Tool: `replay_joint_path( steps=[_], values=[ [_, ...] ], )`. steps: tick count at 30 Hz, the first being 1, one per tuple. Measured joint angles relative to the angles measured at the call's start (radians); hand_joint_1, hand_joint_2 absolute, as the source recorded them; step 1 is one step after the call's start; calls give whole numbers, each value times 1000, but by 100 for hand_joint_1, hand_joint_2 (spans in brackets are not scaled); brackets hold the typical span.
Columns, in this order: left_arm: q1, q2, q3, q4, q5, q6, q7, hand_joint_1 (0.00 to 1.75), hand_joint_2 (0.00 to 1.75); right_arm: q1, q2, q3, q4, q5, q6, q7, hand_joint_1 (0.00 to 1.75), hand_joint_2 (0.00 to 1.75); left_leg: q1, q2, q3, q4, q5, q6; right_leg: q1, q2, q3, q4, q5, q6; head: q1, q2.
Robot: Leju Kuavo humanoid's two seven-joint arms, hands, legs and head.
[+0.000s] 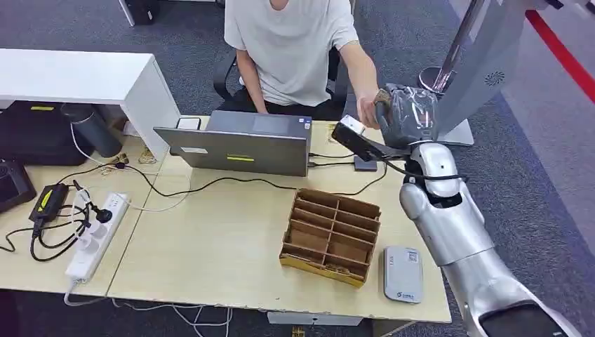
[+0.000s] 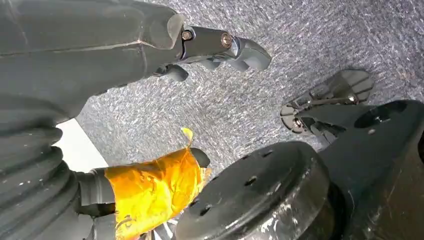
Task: Pass the card to the sensor for recognition and then transmit it.
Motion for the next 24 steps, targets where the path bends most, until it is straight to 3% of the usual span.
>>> replay_joint_path(
  steps=[12, 13, 24],
  values=[
    [0, -4, 0, 0, 0, 0, 0, 0, 175, -22, 15, 16, 62, 0, -2, 0, 175, 175, 0, -3, -6, 0, 0, 0, 0, -2, -6, 0, 0, 0, 0, 0],
    [0, -4, 0, 0, 0, 0, 0, 0, 175, -24, 15, 18, 66, 0, -2, 0, 0, 175, 0, -3, -7, 0, 0, 0, 0, -2, -6, 0, 0, 0, 0, 0],
    [3, -5, -1, 0, 5, -8, -8, 0, 175, 39, 8, 45, 42, -8, -59, -28, 0, 175, 0, -2, -5, 0, 0, 0, 0, -2, -6, 0, 0, 0, 0, 0]
  ],
)
